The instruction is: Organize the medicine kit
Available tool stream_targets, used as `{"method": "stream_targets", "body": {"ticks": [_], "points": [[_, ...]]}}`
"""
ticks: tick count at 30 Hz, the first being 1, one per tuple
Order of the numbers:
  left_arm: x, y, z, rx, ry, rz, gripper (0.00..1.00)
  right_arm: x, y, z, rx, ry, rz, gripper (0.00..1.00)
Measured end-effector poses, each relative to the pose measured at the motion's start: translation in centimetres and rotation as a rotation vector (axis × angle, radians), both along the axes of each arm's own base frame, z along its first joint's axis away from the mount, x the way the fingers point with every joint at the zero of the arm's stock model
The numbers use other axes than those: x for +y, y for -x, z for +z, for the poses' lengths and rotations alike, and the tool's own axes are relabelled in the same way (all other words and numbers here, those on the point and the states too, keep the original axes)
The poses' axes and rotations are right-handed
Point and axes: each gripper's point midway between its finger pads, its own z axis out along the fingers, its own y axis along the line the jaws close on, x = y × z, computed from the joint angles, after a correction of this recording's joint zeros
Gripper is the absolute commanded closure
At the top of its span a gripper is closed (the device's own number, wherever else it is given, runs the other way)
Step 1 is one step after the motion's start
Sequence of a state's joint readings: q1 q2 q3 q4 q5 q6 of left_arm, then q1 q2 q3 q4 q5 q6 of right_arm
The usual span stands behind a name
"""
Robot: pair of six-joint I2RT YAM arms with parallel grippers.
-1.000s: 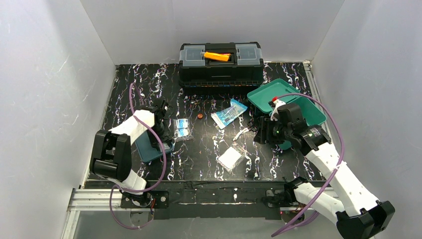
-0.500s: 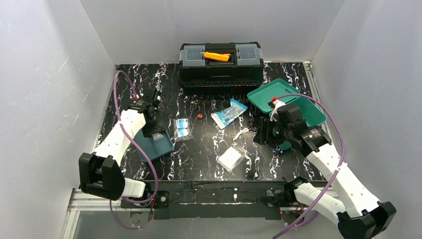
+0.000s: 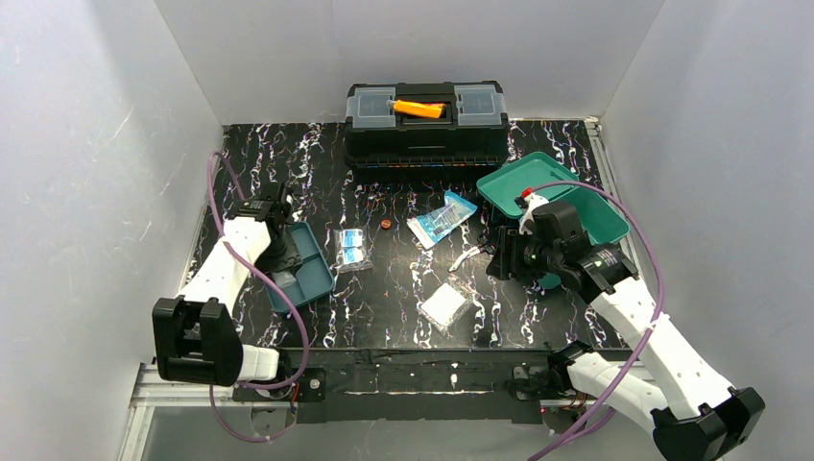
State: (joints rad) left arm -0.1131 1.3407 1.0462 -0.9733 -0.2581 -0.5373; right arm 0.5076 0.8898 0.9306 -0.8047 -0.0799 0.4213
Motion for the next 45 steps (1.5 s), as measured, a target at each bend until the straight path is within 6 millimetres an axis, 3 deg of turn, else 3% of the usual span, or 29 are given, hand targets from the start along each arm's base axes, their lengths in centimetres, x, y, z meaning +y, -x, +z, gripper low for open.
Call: {"method": "stream_targets", "body": {"ticks": [6, 24, 28, 32, 35, 39, 45], "points": [[1.3, 1.4, -1.6, 0.059, -0.008, 0.036, 0.85, 0.2, 0.0, -0.4, 0.002, -0.004, 0.006, 0.43], [2.3, 2.1, -5.9, 0.239, -0.007, 0.040, 0.78, 0.8, 0.1, -1.1, 0.008, -0.026, 0.023, 0.42], [2.4, 2.1, -6.2, 0.266, -0.009, 0.032, 0.69, 0.9, 0.1, -1.4, 0.011, -0.029, 0.027, 0.40], [2.5, 2.2, -6.2, 0.280, -0.014, 0.028, 0.45, 1.1, 0.0, -1.3, 0.005, -0.034, 0.030, 0.38], [2.6, 2.2, -6.2, 0.285, -0.018, 0.023, 0.33, 1.1, -0.1, -1.2, 0.001, -0.036, 0.030, 0.38], [2.7, 2.2, -5.9, 0.290, -0.022, 0.019, 0.25, 1.1, -0.1, -1.2, -0.001, -0.037, 0.031, 0.37], [2.8, 2.0, -5.0, 0.282, -0.029, 0.018, 0.22, 1.3, -0.4, -1.0, -0.016, -0.040, 0.036, 0.36]]}}
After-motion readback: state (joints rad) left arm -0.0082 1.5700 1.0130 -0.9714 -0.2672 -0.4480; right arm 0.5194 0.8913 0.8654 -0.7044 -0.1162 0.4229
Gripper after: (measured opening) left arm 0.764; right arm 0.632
